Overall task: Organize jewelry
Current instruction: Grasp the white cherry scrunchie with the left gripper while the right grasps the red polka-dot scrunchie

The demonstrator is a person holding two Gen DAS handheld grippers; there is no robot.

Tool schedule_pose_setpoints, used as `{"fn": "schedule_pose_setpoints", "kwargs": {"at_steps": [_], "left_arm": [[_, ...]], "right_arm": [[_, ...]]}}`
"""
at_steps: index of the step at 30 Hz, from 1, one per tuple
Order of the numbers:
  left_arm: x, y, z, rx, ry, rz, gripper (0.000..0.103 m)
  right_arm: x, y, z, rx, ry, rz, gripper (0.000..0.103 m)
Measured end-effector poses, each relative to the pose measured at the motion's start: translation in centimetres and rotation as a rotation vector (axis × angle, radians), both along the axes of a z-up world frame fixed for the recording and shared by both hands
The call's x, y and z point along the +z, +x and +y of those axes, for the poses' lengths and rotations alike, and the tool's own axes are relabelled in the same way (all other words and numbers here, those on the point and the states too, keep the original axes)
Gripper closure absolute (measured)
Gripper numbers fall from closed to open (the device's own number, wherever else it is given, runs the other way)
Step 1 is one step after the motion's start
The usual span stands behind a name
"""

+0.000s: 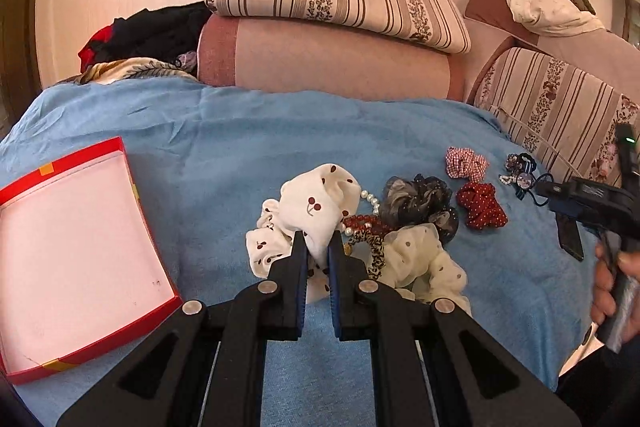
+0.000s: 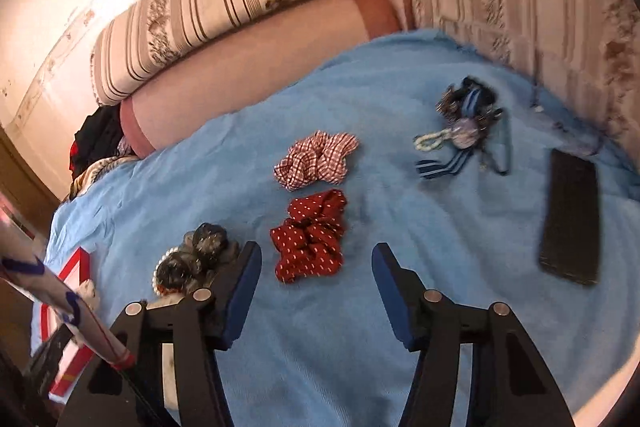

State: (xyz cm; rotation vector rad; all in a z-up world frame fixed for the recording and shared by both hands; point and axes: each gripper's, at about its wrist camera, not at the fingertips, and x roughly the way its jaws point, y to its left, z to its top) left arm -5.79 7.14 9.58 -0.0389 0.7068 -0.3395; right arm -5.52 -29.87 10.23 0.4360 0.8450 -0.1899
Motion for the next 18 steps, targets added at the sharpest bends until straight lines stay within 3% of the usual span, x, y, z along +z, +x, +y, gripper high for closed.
{"fn": "schedule_pose_setpoints", "kwargs": {"at_steps": [8,9,10,11,14,18], "left_arm": [[-0.6,0.3,0.1,0.009,0.024,0.013,0.094],[-0.7,0.3,0.2,0.009,0.023,0.015,0.094],[-0.8,0.3,0.2,0.009,0.023,0.019,0.094],[-0.8,0.3,0.3,0.013,0.023,0.020,0.094],[-0.7,0.3,0.5,0.019,0.021,0.016,0.094],[-0.5,0.2,0.4,0.023,0.016,0.011,0.094]], "right_arm": [[-5.5,4.7,-1.4,-0.009,0.065,0.137,0.060],[-5.8,5.2,-1.1,-0.005,0.052,0.151,0.066],[-6.2,5.5,-0.8,0.016,0.055,0.170,0.086],[-6.3,5.6,-0.6,0.026,0.064,0.175,0.097],[-4.9,4.9,0.1,0.022,0.029,0.135,0.098],[-1.3,3.1,1.1,0.031,-0.047,-0.006,0.098]]}}
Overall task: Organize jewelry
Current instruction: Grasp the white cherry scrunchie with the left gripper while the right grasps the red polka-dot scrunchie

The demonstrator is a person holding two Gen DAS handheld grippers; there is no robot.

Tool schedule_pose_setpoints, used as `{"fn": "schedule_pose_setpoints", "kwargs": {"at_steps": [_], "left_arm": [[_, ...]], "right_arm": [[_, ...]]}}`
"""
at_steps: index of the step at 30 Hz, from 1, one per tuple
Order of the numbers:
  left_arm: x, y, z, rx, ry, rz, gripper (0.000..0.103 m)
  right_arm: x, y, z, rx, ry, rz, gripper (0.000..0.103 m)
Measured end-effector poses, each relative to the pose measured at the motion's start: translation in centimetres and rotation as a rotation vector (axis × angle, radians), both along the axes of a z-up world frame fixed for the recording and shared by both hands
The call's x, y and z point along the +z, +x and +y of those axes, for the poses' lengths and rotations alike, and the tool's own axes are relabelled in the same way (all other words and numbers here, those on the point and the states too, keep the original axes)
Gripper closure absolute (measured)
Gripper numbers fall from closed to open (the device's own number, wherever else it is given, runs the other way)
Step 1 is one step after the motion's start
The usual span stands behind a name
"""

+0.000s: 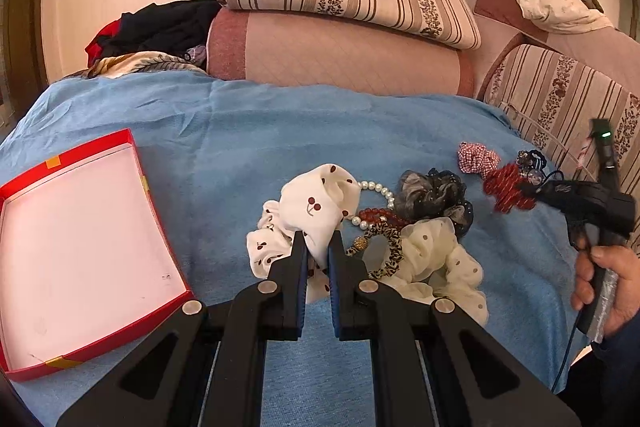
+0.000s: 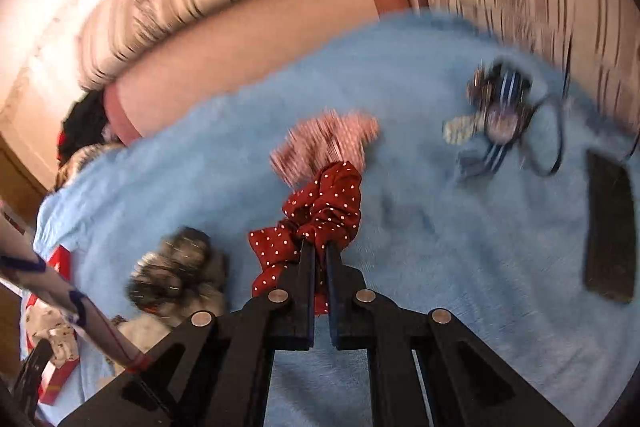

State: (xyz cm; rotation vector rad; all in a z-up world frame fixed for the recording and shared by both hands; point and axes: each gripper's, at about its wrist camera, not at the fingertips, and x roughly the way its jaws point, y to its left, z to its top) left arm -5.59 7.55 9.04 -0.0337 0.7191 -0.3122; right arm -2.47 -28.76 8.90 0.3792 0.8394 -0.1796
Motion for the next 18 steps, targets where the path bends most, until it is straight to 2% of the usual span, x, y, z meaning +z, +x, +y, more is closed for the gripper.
{"fn": "schedule_pose_setpoints", "kwargs": {"at_steps": [5,18], "left_arm": [[0.0,-0.2,-0.3,-0.006,0.006,-0.011,0.094],[0.2,-0.4,-0.3,0.020,0.034,-0.025,0.094]], "right_arm": [[2.5,-2.3,1.7,0.052,-0.034,-0.122,0.098],[3.0,-3.9,5.2,0.158,-0.061,-0.171,0.098]]}}
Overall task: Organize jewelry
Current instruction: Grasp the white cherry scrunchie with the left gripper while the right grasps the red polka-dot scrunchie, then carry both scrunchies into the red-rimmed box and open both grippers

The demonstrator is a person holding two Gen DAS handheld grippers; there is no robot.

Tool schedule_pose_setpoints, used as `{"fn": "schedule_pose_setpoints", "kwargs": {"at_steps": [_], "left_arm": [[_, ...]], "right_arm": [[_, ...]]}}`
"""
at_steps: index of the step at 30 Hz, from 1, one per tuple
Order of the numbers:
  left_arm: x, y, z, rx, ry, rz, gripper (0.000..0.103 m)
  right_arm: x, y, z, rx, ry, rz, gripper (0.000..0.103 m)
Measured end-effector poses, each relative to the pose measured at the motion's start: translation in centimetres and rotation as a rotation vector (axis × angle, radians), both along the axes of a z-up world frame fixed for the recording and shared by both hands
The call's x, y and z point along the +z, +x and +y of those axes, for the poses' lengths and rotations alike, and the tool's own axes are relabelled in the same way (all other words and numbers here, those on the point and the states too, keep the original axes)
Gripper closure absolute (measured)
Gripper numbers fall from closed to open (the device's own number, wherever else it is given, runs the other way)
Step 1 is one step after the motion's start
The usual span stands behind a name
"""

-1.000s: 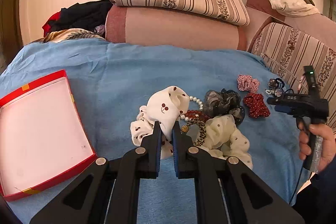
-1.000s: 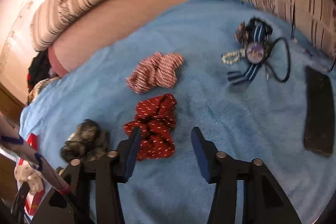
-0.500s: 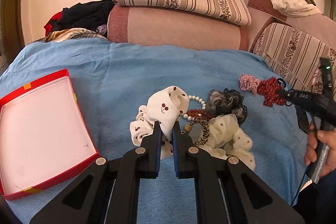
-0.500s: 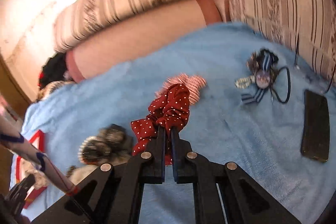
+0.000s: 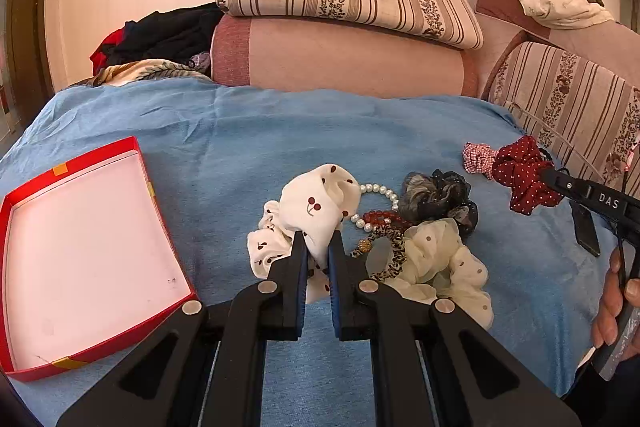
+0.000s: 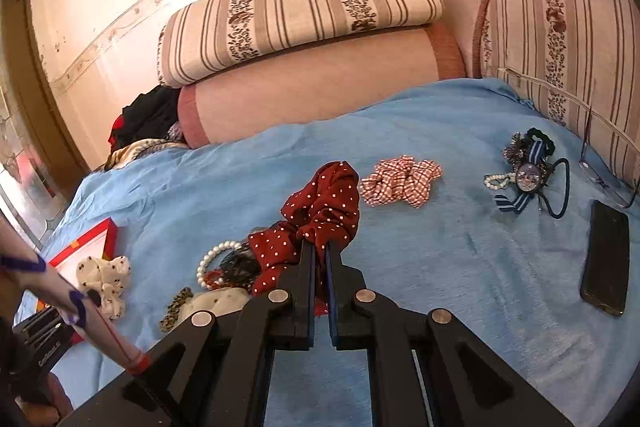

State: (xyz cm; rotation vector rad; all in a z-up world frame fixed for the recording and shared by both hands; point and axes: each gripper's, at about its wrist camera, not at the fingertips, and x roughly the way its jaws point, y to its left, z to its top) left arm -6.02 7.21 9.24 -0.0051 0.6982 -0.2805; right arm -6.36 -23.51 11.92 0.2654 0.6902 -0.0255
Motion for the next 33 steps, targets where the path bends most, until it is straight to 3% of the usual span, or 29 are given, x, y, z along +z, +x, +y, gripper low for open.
{"fn": "schedule_pose_setpoints", "kwargs": {"at_steps": [18,33], "left_arm": [[1.0,-0.3,1.1,0.031,0.011,-0.031,0.094],[3.2,-1.0,7.7,0.157,-0.043,-0.073,0.094]], "right_arm": [[0.8,-1.2,5.0,0.102,0.017,-0.010,0.098],[2.2,-0.8,13.2,0.238,0.012,-0.001,0.098]]}}
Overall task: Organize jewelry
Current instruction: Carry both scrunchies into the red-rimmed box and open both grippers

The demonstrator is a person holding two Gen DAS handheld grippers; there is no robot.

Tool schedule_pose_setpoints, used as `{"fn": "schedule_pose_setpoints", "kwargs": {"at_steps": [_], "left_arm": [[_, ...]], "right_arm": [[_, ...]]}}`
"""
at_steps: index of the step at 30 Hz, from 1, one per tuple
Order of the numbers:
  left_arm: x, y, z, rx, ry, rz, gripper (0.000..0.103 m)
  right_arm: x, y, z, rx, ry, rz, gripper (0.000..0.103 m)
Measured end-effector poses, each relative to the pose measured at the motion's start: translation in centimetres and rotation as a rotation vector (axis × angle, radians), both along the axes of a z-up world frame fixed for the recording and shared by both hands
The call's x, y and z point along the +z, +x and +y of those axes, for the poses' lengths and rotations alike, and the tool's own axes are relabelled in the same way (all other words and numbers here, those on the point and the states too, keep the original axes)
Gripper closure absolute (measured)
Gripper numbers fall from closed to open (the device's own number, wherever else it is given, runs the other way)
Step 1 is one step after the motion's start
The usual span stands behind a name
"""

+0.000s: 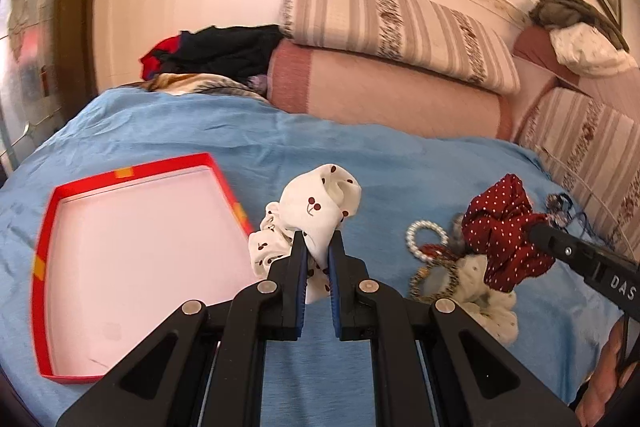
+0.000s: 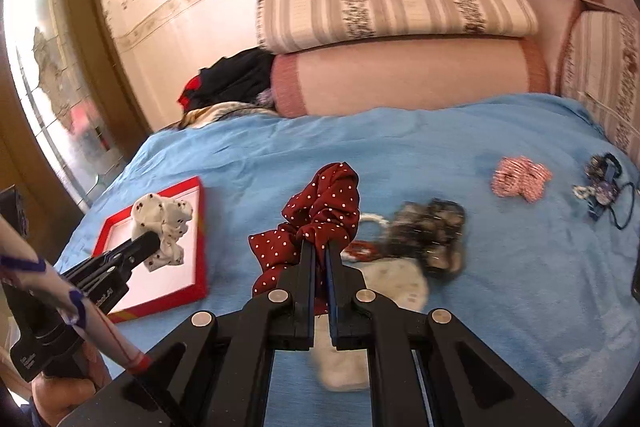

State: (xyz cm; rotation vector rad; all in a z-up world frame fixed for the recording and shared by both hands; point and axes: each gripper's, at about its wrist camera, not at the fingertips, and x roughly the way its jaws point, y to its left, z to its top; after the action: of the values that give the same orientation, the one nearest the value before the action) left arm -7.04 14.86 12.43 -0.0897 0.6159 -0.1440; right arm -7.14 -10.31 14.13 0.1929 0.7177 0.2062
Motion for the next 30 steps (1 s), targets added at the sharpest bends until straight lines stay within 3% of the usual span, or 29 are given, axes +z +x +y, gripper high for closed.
{"fn": "schedule_pose_setpoints", "kwargs": {"at_steps": [19,25,30], "left_arm": [[1.6,2.7,15.2,0.333,-0.050,-0.006,0.093],[0.2,5.1,21.8,0.444,-0.092,0.056,0.093],[-1.6,6.9,24.0,0.475,-0.111,0.116,0.093]], "right_arm": [[1.8,6.0,15.4,0.278,-0.004,0.051,0.098],[1.7,8.5,20.2,0.350,-0.010,0.066,0.098],[0.1,11.9,24.2,0.392,-0.014,0.120,0.098]]}}
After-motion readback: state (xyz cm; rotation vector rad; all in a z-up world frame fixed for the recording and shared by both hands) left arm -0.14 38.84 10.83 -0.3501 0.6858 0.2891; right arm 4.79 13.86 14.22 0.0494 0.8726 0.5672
